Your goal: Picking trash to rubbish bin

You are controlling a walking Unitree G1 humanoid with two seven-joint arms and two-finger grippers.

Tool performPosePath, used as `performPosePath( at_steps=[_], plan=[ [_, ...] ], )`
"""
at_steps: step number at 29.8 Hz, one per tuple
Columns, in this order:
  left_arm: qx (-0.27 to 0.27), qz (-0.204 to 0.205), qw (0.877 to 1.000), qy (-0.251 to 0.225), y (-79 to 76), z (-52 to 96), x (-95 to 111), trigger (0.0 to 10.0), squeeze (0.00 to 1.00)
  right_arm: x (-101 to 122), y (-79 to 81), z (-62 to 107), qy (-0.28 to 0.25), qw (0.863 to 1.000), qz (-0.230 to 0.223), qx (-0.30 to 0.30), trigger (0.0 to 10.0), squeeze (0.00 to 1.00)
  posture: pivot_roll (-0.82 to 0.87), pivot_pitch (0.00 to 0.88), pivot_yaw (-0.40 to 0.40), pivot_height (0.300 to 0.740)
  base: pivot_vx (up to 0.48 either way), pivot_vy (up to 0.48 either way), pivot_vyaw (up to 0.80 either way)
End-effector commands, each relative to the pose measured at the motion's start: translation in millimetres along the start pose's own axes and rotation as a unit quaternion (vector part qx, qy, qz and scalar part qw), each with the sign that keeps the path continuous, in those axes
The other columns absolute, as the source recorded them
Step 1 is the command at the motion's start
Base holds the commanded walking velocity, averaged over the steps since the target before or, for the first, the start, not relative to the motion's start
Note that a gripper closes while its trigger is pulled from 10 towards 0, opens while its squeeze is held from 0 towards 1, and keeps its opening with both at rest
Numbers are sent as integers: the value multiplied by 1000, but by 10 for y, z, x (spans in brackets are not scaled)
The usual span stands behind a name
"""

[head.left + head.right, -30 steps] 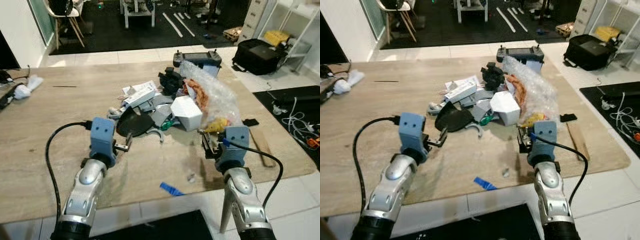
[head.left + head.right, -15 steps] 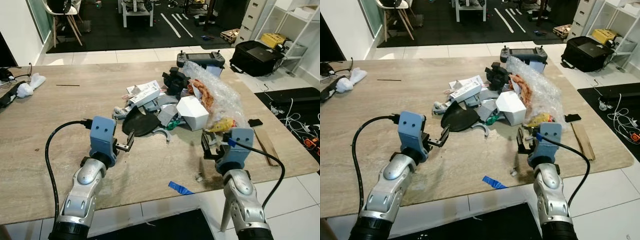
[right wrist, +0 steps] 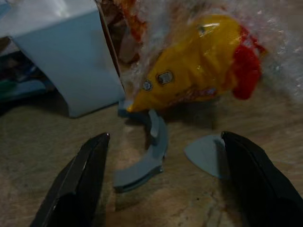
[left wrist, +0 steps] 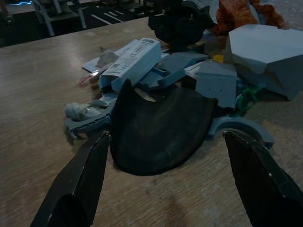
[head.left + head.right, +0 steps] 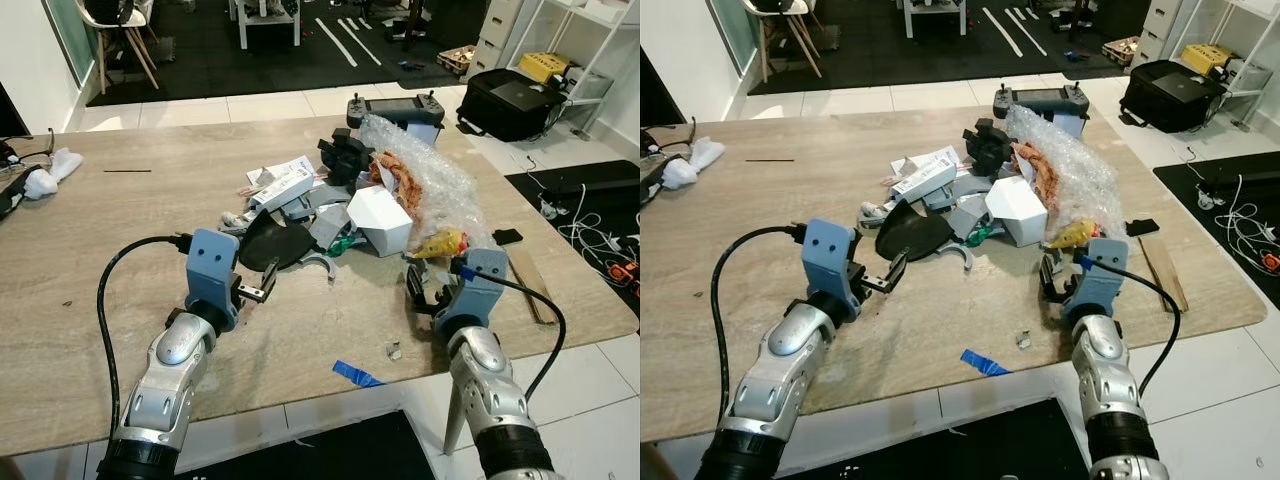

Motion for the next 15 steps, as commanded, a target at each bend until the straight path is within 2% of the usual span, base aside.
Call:
performPosePath(
  at_steps=[1, 6, 9, 14, 15],
  plan=[
    [-5, -8, 1000, 4, 8, 6, -10, 10000, 0, -111, -62, -11, 30, 999, 4, -10, 10000, 0, -55, 155, 18, 740, 0, 0, 0],
    [-8, -9, 1000, 5, 8, 0, -9, 10000, 0, -166, -88, -54, 55, 998, 6, -19, 10000, 0, -55, 155, 20, 740, 0, 0, 0],
    [-12, -11, 1000, 7, 1, -2, -14, 10000, 0, -249, -112, -83, 92, 995, 8, -24, 10000, 0, -54, 155, 23, 740, 0, 0, 0],
    [-16, -13, 1000, 8, -2, -8, -17, 10000, 0, -309, -88, -104, 124, 992, 4, -20, 10000, 0, -54, 155, 23, 740, 0, 0, 0],
    [-17, -13, 1000, 8, -3, -9, -18, 10000, 0, -324, -83, -107, 130, 991, 5, -20, 4863, 0, -54, 153, 23, 740, 0, 0, 0]
  ],
)
Point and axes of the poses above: a point about 5 cm out from each wrist's last joint towards the gripper, its own z axis pointing back from the gripper into the wrist, its own x axis along the axis of the wrist's last joint, y = z × x, the point moved 6 cm from there along -z, pointing out of the wrist towards the gripper, and after that the axes turned 12 degrees about -z, right-handed, at the moved point
